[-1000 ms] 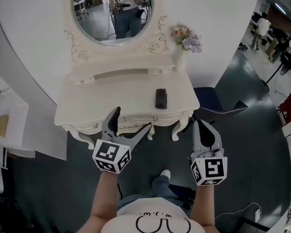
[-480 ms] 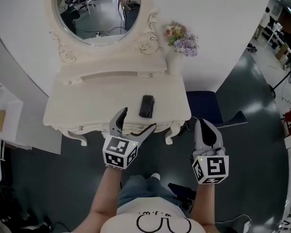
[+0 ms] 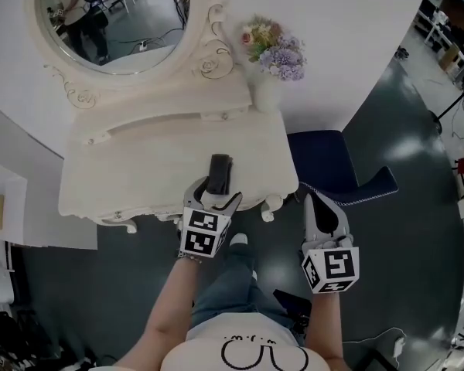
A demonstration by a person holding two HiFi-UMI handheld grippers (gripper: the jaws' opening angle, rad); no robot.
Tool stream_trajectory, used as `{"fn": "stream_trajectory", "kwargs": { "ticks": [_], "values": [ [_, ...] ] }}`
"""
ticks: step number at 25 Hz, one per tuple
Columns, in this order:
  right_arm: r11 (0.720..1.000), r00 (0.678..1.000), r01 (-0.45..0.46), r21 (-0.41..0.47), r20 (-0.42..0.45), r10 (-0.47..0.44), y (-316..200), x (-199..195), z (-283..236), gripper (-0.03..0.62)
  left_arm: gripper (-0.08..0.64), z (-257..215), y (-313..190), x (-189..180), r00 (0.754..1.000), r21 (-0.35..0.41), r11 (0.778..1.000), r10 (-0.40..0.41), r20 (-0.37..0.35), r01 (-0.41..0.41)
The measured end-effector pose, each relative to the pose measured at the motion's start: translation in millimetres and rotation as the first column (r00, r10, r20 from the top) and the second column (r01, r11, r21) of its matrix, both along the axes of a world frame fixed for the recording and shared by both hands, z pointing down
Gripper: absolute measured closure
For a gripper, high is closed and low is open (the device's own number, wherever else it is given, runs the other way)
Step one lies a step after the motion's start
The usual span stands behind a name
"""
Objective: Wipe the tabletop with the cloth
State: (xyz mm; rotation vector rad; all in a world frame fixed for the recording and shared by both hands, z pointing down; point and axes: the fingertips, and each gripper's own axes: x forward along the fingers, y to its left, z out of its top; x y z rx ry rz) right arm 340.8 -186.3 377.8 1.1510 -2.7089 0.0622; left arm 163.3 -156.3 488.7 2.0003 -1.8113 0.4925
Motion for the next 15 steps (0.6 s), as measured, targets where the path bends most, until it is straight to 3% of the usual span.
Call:
{"fn": "stream_trajectory", "kwargs": {
  "ticks": [6, 12, 15],
  "values": [
    [0.998, 0.999, 0.015, -0.059, -0.042, -0.018, -43, -21, 26, 0.595, 0.238, 53, -41, -12, 1.0, -0.155, 0.988, -0.018, -0.025, 0.013],
    [0.993, 0.996, 0.041, -0.109, -0.078, -0.05, -77, -48, 48, 0.595, 0.265, 104, -57, -28, 0.999, -0.321, 0.946, -0.044, -0.004, 0.041],
    [0.991, 0.993, 0.053, -0.124, -0.095, -0.065, -88, -58, 57, 0.595, 0.27, 120, -63, -34, 0.998, -0.363, 0.93, -0.048, 0.039, 0.059]
  ]
}}
